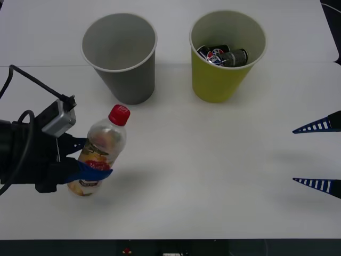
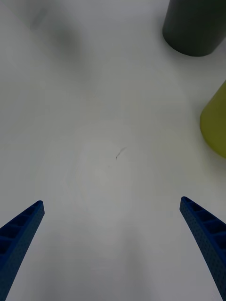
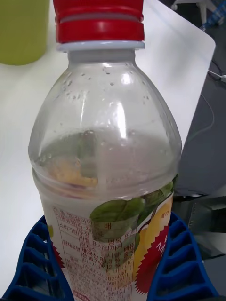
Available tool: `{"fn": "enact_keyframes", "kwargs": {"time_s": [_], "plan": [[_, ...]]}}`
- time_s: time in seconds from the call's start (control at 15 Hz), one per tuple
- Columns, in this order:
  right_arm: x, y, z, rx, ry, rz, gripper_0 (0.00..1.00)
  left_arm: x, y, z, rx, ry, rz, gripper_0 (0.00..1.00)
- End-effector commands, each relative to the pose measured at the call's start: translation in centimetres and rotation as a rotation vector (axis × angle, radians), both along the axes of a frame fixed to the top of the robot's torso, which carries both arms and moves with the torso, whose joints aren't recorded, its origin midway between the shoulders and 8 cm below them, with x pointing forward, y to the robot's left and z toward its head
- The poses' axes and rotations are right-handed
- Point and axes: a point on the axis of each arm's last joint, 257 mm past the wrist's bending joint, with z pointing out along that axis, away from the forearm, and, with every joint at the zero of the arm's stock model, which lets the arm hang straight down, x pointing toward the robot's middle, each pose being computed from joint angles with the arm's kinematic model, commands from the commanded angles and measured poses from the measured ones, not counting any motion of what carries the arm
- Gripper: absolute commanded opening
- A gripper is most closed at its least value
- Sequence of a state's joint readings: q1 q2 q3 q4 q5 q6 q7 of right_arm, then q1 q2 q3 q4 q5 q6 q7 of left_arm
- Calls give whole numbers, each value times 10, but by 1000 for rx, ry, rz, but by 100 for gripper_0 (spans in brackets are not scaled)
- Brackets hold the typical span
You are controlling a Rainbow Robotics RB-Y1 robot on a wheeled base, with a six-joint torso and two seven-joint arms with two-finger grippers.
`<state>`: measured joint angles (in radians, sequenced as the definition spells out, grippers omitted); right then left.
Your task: Put the can into the green bin and the plastic bottle into the gray bin
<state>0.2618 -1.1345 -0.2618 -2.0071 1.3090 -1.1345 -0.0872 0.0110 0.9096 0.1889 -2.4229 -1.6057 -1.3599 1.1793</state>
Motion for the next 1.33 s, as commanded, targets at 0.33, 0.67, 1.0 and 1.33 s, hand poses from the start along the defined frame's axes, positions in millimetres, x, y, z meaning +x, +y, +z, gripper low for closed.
{"fn": "enact_keyframes", "kwargs": {"time_s": [0.33, 0.67, 1.0, 1.33], "plan": [[0, 0, 0, 0, 0, 0, 100, 52, 26, 61, 14, -118, 160, 0], [0, 0, 0, 0, 0, 0, 100, 103, 33, 108, 70, -115, 215, 0], [0, 0, 0, 0, 0, 0, 100, 165, 29, 135, 99, -78, 259, 0], [0, 0, 0, 0, 0, 0, 100, 222, 11, 149, 123, -95, 320, 0]]}}
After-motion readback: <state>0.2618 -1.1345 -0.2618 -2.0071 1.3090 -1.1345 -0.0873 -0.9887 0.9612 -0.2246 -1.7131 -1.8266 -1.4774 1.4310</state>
